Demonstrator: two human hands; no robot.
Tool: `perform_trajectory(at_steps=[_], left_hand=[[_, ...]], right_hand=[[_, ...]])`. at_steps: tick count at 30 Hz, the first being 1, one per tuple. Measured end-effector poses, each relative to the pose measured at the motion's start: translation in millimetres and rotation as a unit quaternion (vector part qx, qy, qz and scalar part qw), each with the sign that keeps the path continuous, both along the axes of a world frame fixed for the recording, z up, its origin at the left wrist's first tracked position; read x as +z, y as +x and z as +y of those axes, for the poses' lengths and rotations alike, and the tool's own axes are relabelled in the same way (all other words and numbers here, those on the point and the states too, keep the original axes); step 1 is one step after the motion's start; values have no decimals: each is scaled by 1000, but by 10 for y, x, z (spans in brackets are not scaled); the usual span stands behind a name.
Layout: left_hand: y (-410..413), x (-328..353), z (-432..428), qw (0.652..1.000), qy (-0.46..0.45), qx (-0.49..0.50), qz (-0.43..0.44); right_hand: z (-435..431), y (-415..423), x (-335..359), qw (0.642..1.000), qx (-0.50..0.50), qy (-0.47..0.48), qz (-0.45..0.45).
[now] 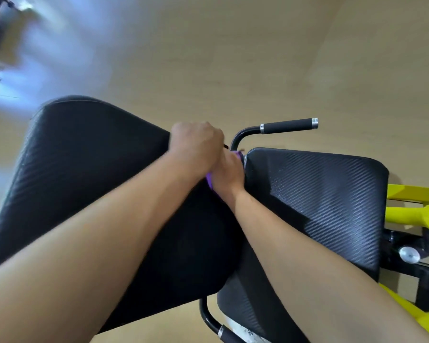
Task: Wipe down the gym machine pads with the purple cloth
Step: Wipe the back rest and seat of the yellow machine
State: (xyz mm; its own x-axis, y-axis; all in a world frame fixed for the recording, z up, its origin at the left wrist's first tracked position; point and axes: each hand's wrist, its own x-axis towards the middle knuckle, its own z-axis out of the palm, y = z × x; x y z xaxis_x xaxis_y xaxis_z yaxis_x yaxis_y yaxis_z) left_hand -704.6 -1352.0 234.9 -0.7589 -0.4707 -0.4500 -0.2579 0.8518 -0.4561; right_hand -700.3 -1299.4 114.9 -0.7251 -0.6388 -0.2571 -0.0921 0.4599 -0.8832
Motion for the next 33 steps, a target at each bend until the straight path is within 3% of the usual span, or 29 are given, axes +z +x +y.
perform_trajectory(at_steps=[2, 5, 9, 18, 22, 28, 33], left_hand=[[-11, 361, -118, 999, -34, 2, -5], [93, 767, -307, 996, -79, 19, -33], [102, 652, -275, 995, -72, 40, -48], [-85, -412, -29, 998, 4, 15, -61], [-127, -643, 66, 998, 12, -8, -57], [-231, -857, 155, 994, 68, -10, -83], [-259, -1036, 204, 993, 86, -15, -83]], right_hand=[[-146, 90, 344, 994, 25, -45, 92], [-304, 193, 647, 983, 4, -118, 142], [-209, 159, 399, 982, -8, -170, 79], [167, -50, -300, 999, -2, -36, -16], [263, -45, -500, 990, -60, -3, -126], [368, 154, -641, 992, -82, 30, -92], [495, 384, -616, 982, -131, 62, -117]])
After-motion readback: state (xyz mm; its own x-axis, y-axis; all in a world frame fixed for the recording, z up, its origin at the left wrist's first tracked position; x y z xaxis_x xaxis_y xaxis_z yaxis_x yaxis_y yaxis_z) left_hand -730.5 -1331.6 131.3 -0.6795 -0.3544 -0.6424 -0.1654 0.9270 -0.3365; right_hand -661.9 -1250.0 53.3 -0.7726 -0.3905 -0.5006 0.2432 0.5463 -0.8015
